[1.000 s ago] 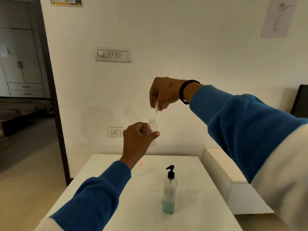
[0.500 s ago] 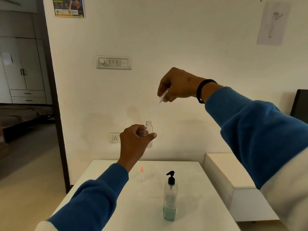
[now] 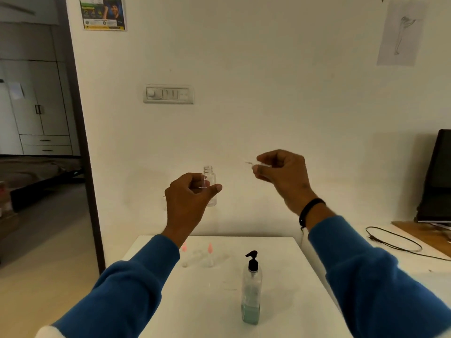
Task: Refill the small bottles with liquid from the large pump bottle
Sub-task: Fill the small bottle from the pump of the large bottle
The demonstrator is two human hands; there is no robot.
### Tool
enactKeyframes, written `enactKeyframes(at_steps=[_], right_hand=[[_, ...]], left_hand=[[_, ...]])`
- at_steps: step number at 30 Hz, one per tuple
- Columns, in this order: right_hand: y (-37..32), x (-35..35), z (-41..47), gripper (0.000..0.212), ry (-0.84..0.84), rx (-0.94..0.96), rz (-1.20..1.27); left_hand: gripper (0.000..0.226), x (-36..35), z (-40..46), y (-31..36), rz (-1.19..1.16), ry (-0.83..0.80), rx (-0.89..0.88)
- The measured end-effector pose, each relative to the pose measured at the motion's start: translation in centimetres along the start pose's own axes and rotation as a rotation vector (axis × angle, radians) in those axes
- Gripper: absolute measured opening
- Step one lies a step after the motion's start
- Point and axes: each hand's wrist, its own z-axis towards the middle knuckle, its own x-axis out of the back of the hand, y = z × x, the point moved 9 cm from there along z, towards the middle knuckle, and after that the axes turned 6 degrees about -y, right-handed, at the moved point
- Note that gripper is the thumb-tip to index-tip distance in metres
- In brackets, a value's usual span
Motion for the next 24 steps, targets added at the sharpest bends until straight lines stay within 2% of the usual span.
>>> enactKeyframes(at_steps=[5,9,16,24], right_hand=[[6.1,-0.4,-3.5,0.02,0.158,-0.115,0.212],[9.8,-1.3,-5.5,0.021,0.211,-0.176,0.281],[18.0,-4.0,-9.4,0.019,0.202,-0.325,0.181],[29.5,-9.0,-15.7,0.016,0.195,-0.533,0.048]], left_hand=[[0.04,0.0,-1.4,-1.5,-0.036,-0.03,0.033],[0.037,0.2,-2.8,-3.6,-0.039,-0.036,0.065],[0.034,-1.3,-7.9,-9.4,0.006,-0.092,0.139],[0.033,-4.1,-14.3,-20.3,0.022,-0.098,0.326]])
